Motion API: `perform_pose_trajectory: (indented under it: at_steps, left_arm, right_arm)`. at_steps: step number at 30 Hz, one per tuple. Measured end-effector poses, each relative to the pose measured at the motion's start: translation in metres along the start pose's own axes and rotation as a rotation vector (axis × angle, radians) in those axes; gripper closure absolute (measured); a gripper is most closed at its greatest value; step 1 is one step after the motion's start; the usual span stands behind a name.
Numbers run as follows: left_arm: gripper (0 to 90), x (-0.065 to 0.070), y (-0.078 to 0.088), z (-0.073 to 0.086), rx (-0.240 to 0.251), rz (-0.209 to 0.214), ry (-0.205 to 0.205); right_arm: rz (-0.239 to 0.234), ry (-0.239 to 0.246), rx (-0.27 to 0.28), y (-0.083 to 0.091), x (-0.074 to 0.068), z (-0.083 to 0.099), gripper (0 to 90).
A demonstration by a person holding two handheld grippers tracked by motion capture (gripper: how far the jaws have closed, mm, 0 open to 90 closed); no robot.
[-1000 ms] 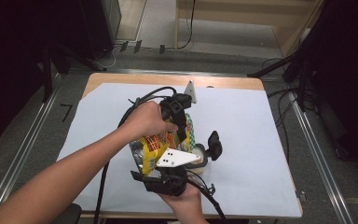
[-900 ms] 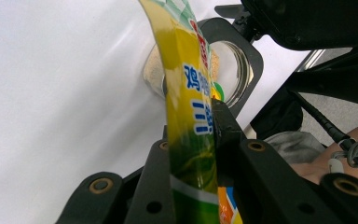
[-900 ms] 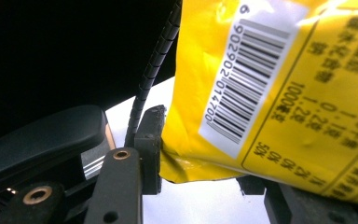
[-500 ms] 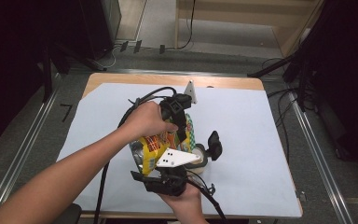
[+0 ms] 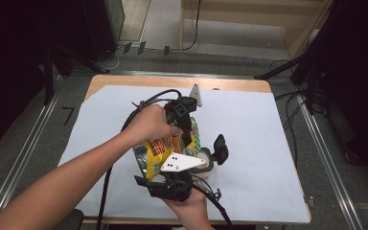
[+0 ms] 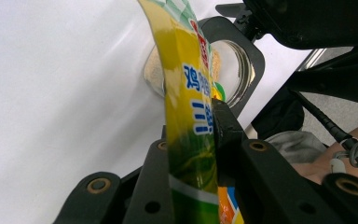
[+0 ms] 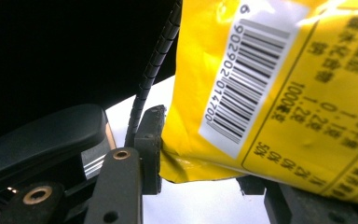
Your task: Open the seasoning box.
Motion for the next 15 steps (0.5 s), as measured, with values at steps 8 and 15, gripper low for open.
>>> perform_pose_trajectory:
  at_steps: [8, 15]
  left_arm:
    - [83.8, -0.0002, -0.0004, 0.0004, -0.003, -0.002, 0.0]
    - [83.8, -0.0004, -0.0001, 0.0008, -0.007, -0.005, -0.004]
  right_arm:
    - [-0.005, -0.003, -0.001, -0.0006, -0.0002, 0.0005, 61.0]
    - [-0.004, -0.003, -0.001, -0.0004, -0.0004, 0.0002, 61.1]
Point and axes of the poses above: each handheld gripper's, and its own axes: y roughly backward along the jaws, z roughly out of its underside, x roughly to its right, the point moved 9 cm from there along -y, roughly forward along the jaws, and after that the axes turned 4 degrees about -z, right-handed, at the moved point
